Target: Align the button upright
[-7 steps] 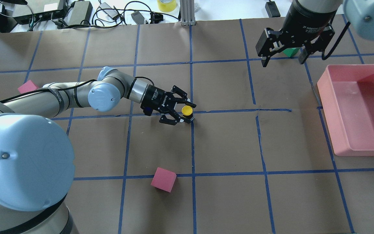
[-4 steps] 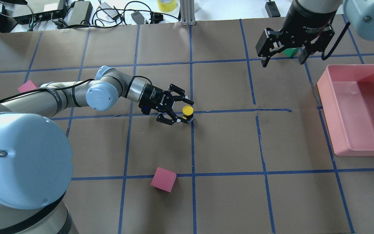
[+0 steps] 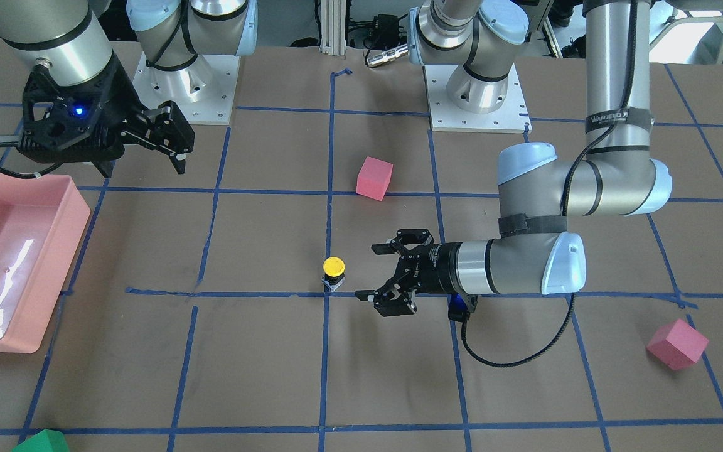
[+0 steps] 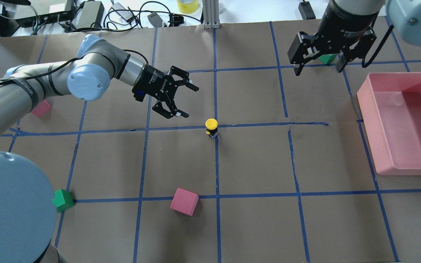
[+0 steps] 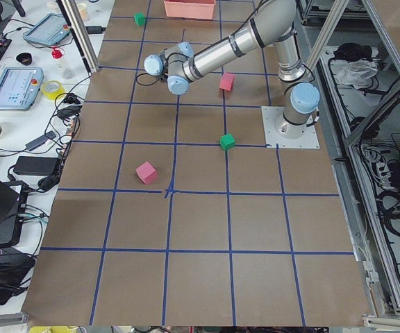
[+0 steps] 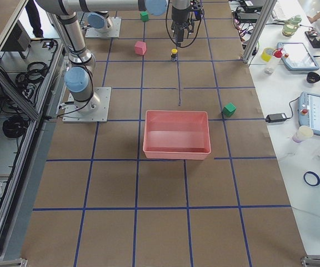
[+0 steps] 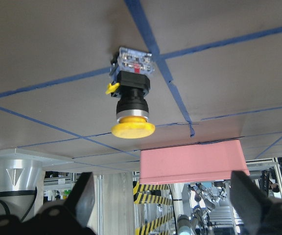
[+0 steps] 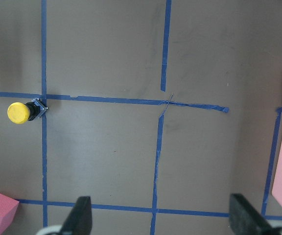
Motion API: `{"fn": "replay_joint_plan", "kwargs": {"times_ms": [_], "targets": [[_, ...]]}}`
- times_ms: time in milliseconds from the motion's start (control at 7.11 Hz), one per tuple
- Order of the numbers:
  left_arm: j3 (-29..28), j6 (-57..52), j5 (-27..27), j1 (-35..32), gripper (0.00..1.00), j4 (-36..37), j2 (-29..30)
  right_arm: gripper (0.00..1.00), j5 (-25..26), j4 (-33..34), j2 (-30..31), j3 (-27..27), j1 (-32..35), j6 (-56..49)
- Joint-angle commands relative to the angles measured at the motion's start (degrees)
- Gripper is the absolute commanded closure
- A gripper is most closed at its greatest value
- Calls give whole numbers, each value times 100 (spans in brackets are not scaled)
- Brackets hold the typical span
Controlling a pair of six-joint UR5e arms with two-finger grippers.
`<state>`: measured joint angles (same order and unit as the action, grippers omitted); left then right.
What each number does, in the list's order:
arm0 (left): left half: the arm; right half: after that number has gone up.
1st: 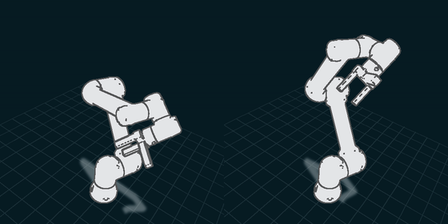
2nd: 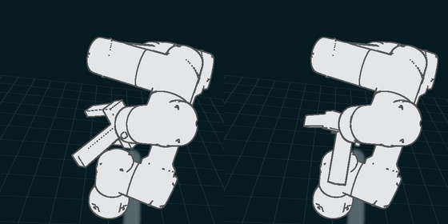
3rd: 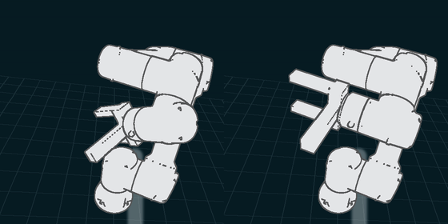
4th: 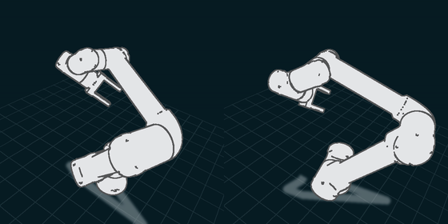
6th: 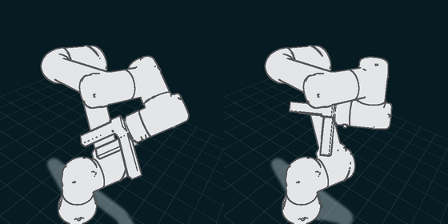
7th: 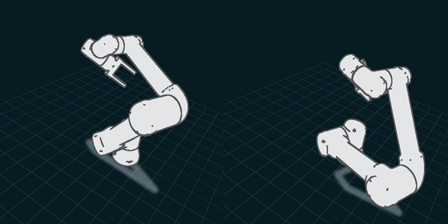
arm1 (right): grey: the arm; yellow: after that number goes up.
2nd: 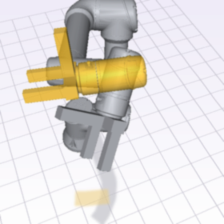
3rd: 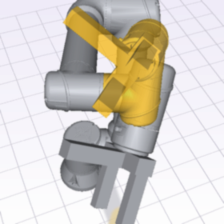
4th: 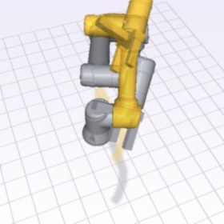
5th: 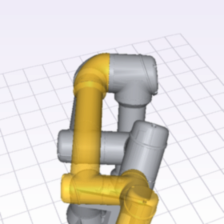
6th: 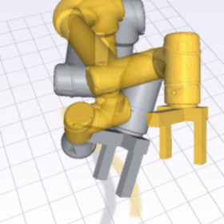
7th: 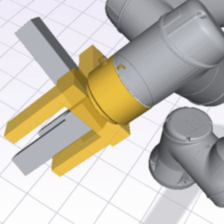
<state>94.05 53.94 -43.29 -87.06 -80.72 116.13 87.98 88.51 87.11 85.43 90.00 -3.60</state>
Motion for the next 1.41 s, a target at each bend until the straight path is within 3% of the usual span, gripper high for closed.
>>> {"fn": "replay_joint_plan", "kwargs": {"times_ms": [0,141,281,422,563,985,1267], "targets": [[-176,-1220,-1317,83,0,39,-537,0,0,0,-1,0,0,0],[-194,-1950,-2219,188,0,39,-809,0,0,0,-1,0,0,0],[-255,-3463,-3229,189,0,-13,-1055,0,0,0,-1,0,0,0],[-369,-4052,-3996,215,0,-23,-1319,0,0,0,-1,0,0,0],[-527,-4571,-4125,181,0,-49,-1548,0,0,0,-1,0,0,0],[-608,-4665,-4162,189,0,-145,-2295,0,0,0,-1,0,0,0],[-494,-4752,-4573,207,0,-119,-2359,0,0,0,-1,0,0,0]]}}
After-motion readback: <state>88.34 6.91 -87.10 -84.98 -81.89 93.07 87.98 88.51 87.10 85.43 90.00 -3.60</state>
